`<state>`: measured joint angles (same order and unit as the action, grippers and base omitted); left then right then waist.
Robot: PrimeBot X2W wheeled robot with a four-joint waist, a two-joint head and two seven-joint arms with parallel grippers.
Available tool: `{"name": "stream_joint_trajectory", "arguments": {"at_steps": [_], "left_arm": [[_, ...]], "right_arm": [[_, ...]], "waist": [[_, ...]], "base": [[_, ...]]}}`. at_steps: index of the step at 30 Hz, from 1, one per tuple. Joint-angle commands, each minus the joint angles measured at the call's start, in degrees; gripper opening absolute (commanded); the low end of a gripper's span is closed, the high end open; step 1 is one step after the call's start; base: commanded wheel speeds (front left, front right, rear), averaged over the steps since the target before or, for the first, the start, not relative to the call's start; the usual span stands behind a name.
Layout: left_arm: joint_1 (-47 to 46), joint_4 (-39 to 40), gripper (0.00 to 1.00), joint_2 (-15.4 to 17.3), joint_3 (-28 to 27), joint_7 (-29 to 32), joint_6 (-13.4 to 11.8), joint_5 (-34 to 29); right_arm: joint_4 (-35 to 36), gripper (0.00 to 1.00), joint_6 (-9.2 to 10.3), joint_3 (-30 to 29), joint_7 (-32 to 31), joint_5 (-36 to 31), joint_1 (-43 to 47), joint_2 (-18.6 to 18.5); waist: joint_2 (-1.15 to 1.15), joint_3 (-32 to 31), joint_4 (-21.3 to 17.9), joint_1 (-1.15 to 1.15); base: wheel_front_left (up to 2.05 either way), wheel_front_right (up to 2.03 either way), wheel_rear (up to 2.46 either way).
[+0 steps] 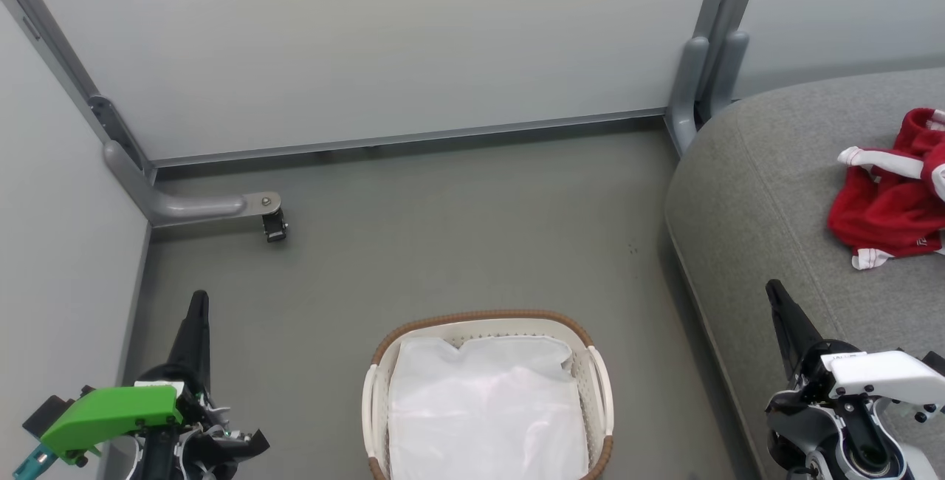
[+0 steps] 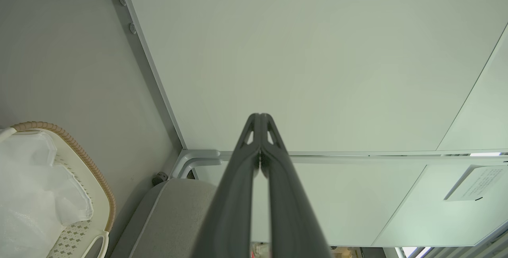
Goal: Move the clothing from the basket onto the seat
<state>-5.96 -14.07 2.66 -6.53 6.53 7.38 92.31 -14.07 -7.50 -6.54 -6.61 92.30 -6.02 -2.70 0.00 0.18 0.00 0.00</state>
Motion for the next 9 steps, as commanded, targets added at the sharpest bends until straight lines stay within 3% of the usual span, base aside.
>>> {"name": "stream_joint_trajectory", "arguments": {"at_steps": [1, 9], "left_arm": [[-0.55, 0.11, 0.0, 0.4, -0.1, 0.2, 0.26, 0.21], [-0.55, 0.11, 0.0, 0.4, -0.09, 0.2, 0.26, 0.21]], "right_arm": [[0.2, 0.0, 0.02, -0.07, -0.06, 0.22, -0.34, -0.34], [0.2, 0.0, 0.02, -0.07, -0.06, 0.22, -0.34, -0.34]], "waist": [[0.0, 0.0, 0.0, 0.0], [0.0, 0.0, 0.0, 0.0]], "base": [[0.0, 0.0, 0.0], [0.0, 0.0, 0.0]]}}
